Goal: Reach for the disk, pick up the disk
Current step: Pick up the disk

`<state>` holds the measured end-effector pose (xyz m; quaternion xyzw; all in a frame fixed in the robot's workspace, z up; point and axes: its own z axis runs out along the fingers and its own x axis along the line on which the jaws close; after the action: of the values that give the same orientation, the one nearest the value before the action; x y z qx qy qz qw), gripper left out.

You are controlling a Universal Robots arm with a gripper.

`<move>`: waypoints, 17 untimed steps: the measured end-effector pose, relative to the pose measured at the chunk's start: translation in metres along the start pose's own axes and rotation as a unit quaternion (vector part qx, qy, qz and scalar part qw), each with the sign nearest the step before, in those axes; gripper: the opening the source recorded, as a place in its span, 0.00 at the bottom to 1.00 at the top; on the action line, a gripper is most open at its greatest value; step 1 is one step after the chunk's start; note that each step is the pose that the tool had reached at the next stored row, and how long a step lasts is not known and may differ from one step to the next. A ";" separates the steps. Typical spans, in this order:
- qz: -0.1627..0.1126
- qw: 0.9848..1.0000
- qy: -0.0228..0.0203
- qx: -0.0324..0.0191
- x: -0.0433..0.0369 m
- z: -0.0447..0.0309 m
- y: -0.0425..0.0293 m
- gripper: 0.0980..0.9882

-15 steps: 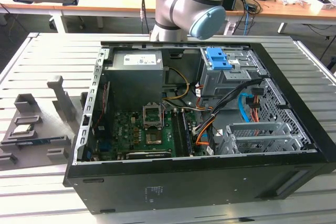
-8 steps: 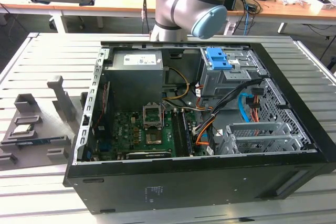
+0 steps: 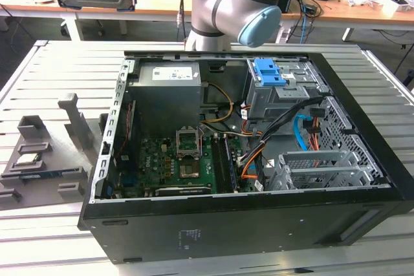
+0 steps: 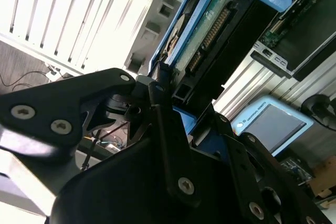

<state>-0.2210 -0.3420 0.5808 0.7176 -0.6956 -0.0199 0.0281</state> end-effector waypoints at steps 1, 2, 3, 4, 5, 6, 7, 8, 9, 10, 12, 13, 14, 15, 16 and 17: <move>0.000 1.000 0.000 0.000 0.0001 0.0008 -0.0025 0.30; 0.000 1.000 0.000 0.000 0.0002 0.0015 -0.0050 0.30; 0.000 1.000 0.000 0.000 0.0002 0.0024 -0.0081 0.30; 0.000 1.000 0.001 0.000 0.0003 0.0029 -0.0105 0.30; 0.000 1.000 0.001 0.000 0.0004 0.0037 -0.0136 0.30; 0.000 1.000 0.001 0.000 0.0004 0.0044 -0.0162 0.30; 0.000 1.000 0.001 0.000 0.0006 0.0055 -0.0212 0.30; 0.000 1.000 0.002 0.000 0.0008 0.0074 -0.0302 0.30; 0.000 1.000 0.002 0.000 0.0009 0.0081 -0.0336 0.30; 0.000 1.000 0.002 0.000 0.0010 0.0085 -0.0355 0.30; 0.000 1.000 0.002 0.000 0.0011 0.0095 -0.0402 0.30; 0.000 1.000 0.002 0.000 0.0012 0.0099 -0.0420 0.30; 0.000 1.000 0.002 0.000 0.0012 0.0106 -0.0450 0.30; 0.000 1.000 0.003 0.000 0.0013 0.0113 -0.0484 0.30; 0.000 1.000 0.003 0.000 0.0014 0.0120 -0.0516 0.30; 0.000 1.000 0.003 0.000 0.0015 0.0125 -0.0536 0.30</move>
<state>-0.1683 -0.3421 0.5648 0.7175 -0.6956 -0.0179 0.0302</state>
